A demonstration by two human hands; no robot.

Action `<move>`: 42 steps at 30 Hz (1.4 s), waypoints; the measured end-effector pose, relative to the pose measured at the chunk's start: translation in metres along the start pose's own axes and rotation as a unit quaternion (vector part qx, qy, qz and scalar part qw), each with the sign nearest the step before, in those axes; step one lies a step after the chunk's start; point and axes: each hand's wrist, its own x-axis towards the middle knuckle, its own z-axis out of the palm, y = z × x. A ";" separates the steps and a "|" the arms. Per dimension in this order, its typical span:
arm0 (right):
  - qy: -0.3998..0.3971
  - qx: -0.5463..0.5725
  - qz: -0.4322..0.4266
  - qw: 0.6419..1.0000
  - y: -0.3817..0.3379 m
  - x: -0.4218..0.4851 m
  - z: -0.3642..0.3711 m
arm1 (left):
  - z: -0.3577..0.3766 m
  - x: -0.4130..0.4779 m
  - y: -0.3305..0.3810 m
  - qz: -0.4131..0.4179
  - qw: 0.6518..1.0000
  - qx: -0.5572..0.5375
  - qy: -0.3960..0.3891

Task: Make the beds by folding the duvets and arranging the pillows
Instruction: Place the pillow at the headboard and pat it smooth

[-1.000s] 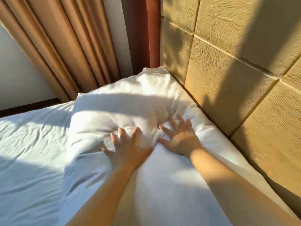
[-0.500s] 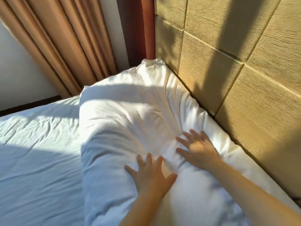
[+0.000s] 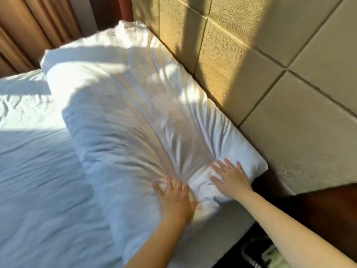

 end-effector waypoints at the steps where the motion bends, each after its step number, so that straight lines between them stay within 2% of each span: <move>1: -0.011 -0.008 0.002 1.000 0.002 -0.010 -0.005 | -0.010 -0.010 0.004 0.019 0.999 0.013 -0.038; 3: -0.003 0.009 0.013 1.000 0.000 -0.018 -0.033 | -0.034 -0.004 0.004 0.055 0.998 0.017 -0.029; 4: 0.026 0.035 0.028 0.999 -0.002 -0.016 -0.054 | -0.052 0.004 0.001 0.054 0.998 -0.001 -0.033; 5: 0.086 0.059 0.038 0.994 -0.003 -0.011 -0.073 | -0.072 0.015 -0.005 0.035 0.999 -0.015 -0.010; 7: 0.252 0.096 0.037 0.962 0.001 0.007 -0.100 | -0.082 0.041 -0.017 0.002 0.995 -0.050 0.090; 8: 0.280 0.110 0.041 0.953 0.005 0.017 -0.104 | -0.074 0.048 -0.020 -0.011 0.992 -0.059 0.112; 10: 0.194 0.105 0.069 0.973 0.017 0.037 -0.084 | -0.039 0.051 -0.019 -0.027 0.995 -0.060 0.081; 12: 0.114 0.114 0.106 0.981 0.028 0.052 -0.031 | 0.001 0.052 -0.013 -0.026 0.996 -0.032 0.083; 15: 0.146 0.187 0.142 0.961 0.039 0.071 0.031 | 0.031 0.062 -0.013 -0.022 0.993 -0.019 0.115; 19: 0.220 0.200 0.132 0.946 0.034 0.075 0.050 | 0.040 0.058 -0.008 -0.031 0.992 -0.002 0.125; 21: 0.229 0.201 0.133 0.943 0.034 0.070 0.056 | 0.044 0.048 -0.001 -0.032 0.993 -0.016 0.110; 24: 0.200 0.217 0.126 0.947 0.038 0.056 0.060 | 0.049 0.033 0.012 -0.004 0.996 0.000 0.094; 30: 0.042 0.254 0.156 0.954 0.041 0.005 0.057 | 0.066 -0.018 0.051 0.092 0.988 0.104 -0.070; 32: -0.027 0.243 0.169 0.955 0.041 -0.017 0.049 | 0.062 -0.031 0.057 0.118 0.979 0.122 -0.115; 36: -0.145 0.146 0.211 0.956 0.045 -0.067 0.009 | 0.012 -0.036 0.048 0.181 0.960 0.099 -0.189; 38: -0.151 0.144 0.255 0.944 0.043 -0.099 -0.015 | -0.025 -0.036 0.040 0.188 0.958 0.091 -0.197; 42: -0.074 0.178 0.321 0.927 0.039 -0.184 -0.053 | -0.086 -0.056 0.034 0.211 0.959 0.128 -0.137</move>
